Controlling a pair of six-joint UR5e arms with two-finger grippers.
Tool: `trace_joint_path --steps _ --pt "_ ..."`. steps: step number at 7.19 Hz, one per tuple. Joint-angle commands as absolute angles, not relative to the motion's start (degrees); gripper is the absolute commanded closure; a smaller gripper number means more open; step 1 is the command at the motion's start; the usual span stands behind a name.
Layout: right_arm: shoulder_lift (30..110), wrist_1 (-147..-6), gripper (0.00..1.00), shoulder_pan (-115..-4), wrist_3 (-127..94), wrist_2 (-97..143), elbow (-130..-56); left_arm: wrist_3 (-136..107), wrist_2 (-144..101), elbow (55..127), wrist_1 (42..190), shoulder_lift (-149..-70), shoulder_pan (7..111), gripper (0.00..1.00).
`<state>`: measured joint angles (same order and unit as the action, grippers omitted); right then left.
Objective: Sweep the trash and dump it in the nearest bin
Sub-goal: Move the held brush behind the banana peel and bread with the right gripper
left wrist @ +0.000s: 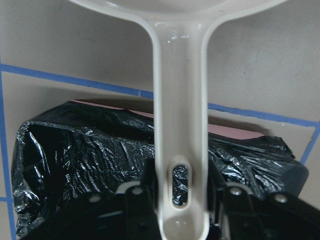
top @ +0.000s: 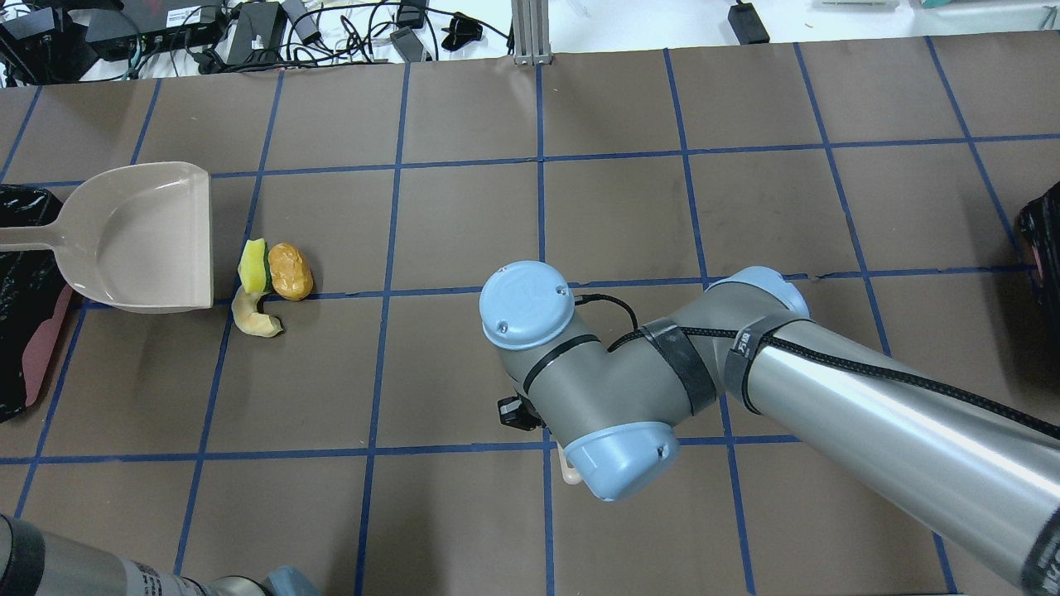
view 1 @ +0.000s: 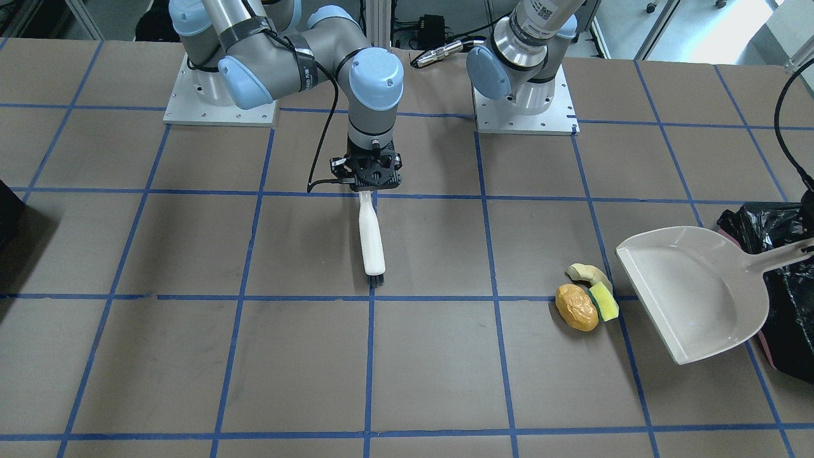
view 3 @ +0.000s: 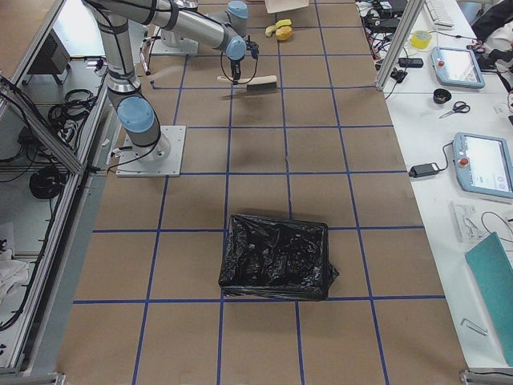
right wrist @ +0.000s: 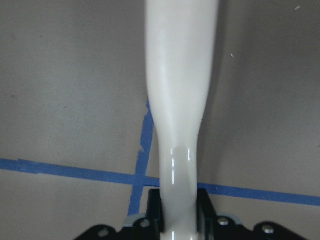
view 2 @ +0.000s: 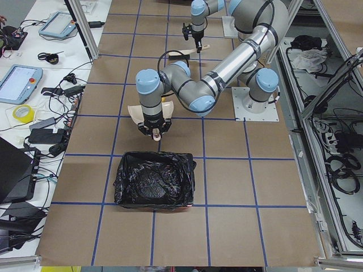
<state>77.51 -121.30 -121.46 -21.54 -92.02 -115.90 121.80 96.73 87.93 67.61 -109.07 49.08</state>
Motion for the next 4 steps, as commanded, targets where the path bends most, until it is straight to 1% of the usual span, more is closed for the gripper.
trace_joint_path --steps 1,2,3,4 --pt "77.6 -120.8 1.00 -121.5 -21.4 -92.3 -115.8 124.7 96.9 88.3 65.3 -110.3 48.7 1.00" --pt "78.0 -120.8 1.00 -121.3 -21.4 -95.2 -115.0 124.7 96.8 88.2 64.9 -111.3 48.7 1.00" --pt "78.6 -116.6 1.00 -121.3 -21.5 -96.6 -110.7 124.6 97.2 88.2 63.9 -112.4 48.7 1.00" --pt "78.9 -109.3 1.00 -121.4 -21.7 -96.6 -103.8 124.7 98.7 88.3 62.9 -113.5 48.7 1.00"
